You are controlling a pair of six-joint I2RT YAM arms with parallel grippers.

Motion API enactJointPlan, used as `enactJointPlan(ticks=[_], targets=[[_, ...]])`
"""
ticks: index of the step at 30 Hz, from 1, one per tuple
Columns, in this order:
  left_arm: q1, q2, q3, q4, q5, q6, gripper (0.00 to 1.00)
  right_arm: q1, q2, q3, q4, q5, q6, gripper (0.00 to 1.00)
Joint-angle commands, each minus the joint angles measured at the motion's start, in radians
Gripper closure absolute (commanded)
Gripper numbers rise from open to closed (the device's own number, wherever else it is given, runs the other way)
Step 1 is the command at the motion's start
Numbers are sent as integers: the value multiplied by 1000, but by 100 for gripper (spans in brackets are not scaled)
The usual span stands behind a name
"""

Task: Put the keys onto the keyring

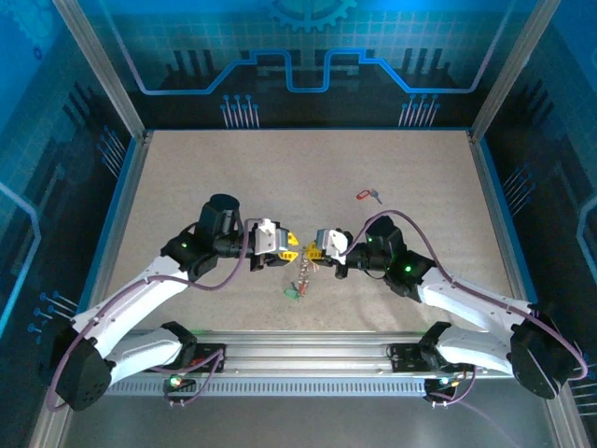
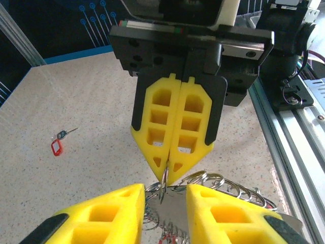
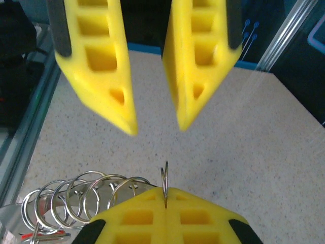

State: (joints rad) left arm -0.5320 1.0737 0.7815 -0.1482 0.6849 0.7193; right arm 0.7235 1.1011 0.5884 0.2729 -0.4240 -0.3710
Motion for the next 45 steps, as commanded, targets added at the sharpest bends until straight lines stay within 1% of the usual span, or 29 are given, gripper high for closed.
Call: enactJointPlan(ticks=[1,5,10,14,18,22,23,26,27,29,31,35,37,41,45], targets=[[3,8,-9,34,14,-18,70,-13,-21,-7,119,-56,47,100],[3,25,3,17,32,-6,69,-16,-18,-8,130,-74,55,100],[3,37,17,-19,48,23,72,-15,-15,-4,127,-82,53,100],[3,38,27,-54,59,43,81,-16,-14,6,107,-95,43,100],[4,38,30,-51,79,42,87,-15,-14,16,79,-107,22,100],[3,38,38,-56,89,42,99,-15,-18,28,43,-107,0,100],[4,36,40,-57,93,42,100,-15,-20,30,34,-107,-4,100],[4,37,49,-71,104,45,100,-15,-24,34,13,-99,-12,100],[3,38,56,-82,110,48,100,-15,-27,33,7,-94,-13,99],[4,49,78,-129,123,65,100,-15,-34,37,-28,-86,-23,94],[2,60,99,-174,126,80,100,-16,-39,46,-72,-73,-42,85],[1,69,124,-228,105,114,100,-23,-49,76,-179,-64,-92,82],[1,75,134,-247,95,127,100,-27,-49,98,-236,-64,-115,77],[0,93,159,-297,75,142,100,-35,-46,157,-363,-61,-170,76],[-3,107,183,-328,76,132,100,-35,-31,208,-455,-72,-190,75]])
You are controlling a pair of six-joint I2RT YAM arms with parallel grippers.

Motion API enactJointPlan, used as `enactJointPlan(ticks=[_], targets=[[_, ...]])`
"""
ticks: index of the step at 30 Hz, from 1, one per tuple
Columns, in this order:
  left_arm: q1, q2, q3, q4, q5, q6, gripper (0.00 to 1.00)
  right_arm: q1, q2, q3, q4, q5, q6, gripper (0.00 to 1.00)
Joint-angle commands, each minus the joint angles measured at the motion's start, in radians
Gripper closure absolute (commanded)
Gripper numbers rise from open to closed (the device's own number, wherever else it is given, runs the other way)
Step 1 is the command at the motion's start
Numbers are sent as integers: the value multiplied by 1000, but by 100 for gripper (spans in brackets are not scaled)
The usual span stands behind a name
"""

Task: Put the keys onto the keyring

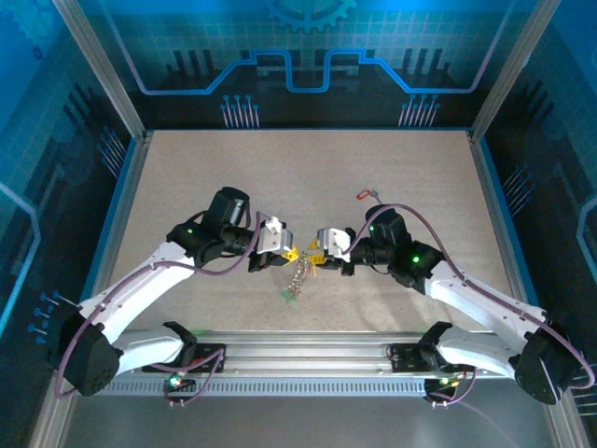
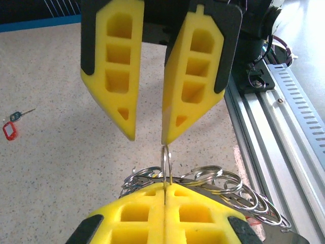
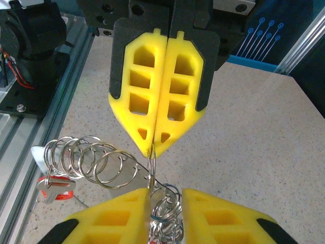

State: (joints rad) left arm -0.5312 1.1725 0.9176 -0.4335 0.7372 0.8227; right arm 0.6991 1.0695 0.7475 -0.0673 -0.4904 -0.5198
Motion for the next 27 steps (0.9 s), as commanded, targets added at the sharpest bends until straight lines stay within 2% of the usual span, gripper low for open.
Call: enactJointPlan(ticks=[1,9,15,23,25,27], targets=[[-4,15,53,-52,28,23,100,-6,4,57,-125,-9,-39,75],[-4,58,84,-91,66,-42,100,36,26,64,-127,4,-16,77],[-4,90,110,-133,52,-82,100,50,50,58,-108,13,0,78],[-4,136,148,-174,79,-94,100,60,93,76,-96,8,11,82],[-4,141,154,-180,89,-93,100,63,101,77,-101,16,7,86],[-4,147,160,-188,99,-89,100,62,102,78,-104,29,3,98]])
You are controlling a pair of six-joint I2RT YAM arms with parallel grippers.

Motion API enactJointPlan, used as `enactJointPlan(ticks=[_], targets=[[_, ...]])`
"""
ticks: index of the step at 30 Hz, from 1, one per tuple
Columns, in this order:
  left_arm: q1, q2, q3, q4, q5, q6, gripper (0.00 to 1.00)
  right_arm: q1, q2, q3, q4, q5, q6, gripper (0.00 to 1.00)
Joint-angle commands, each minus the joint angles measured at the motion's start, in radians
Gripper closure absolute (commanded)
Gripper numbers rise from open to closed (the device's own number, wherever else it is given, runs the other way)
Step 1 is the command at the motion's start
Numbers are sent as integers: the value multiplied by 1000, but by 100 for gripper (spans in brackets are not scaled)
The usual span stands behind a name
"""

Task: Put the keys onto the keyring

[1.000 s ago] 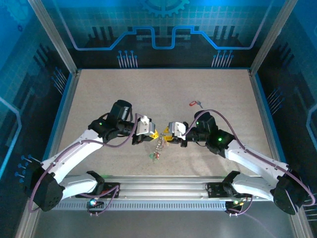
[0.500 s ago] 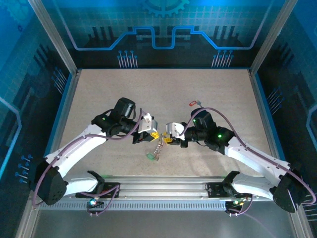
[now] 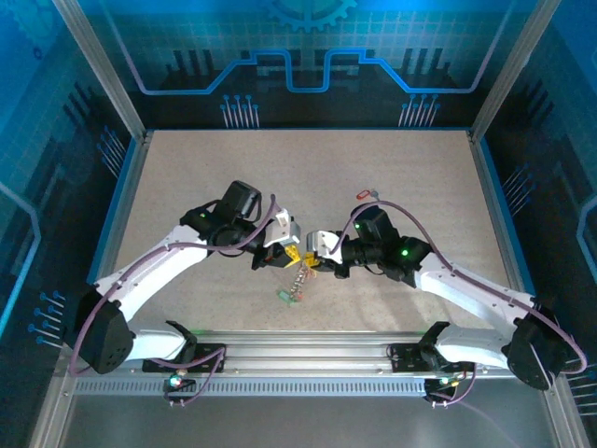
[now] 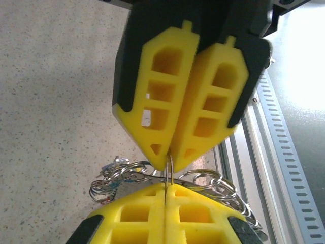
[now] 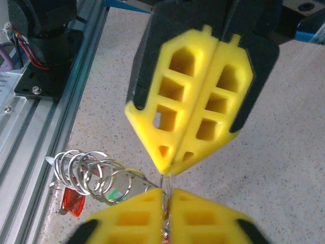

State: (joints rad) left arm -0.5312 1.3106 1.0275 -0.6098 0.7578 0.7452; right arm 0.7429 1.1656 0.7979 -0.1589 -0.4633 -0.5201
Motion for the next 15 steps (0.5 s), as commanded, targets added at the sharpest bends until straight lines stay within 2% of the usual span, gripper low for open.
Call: enactJointPlan(ticks=[1,6,8,15], targets=[[-4,11,55,-18,80,-12,100,17,6,30,-15,6,3,100],[5,-1,39,17,71,-43,100,-13,5,28,-6,-45,68,100],[14,-24,6,70,80,-70,82,-25,-1,5,39,-64,133,100],[24,-55,-59,134,75,-104,78,-49,-36,-101,223,-94,260,100]])
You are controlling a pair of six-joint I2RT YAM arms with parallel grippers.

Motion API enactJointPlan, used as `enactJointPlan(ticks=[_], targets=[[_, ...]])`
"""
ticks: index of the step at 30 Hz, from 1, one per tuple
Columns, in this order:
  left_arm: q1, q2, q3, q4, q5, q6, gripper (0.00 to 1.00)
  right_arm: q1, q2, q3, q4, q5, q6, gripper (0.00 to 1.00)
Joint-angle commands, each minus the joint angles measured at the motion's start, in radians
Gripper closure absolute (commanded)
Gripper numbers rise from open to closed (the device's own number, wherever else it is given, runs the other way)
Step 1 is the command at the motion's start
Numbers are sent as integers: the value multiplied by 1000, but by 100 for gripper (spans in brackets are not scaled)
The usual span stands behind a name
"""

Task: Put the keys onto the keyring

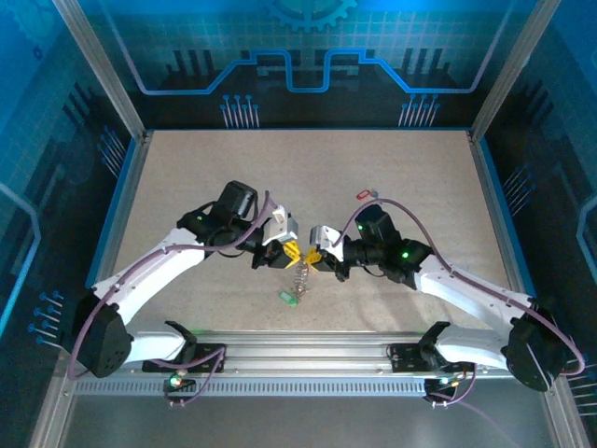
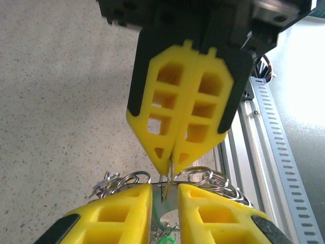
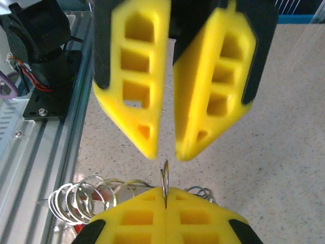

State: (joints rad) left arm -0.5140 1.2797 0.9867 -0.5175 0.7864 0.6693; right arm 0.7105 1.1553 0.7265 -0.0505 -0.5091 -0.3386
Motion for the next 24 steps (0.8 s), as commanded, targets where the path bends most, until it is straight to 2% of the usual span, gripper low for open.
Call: enactJointPlan(ticks=[1,19,24], targets=[[6,-22,-20,43,47,-31,78,-20,-28,-41,134,-57,84,100],[11,-40,-69,61,48,-57,70,-29,-56,-196,446,-76,179,100],[11,-72,-121,152,48,-105,65,-30,-72,-232,528,-82,200,100]])
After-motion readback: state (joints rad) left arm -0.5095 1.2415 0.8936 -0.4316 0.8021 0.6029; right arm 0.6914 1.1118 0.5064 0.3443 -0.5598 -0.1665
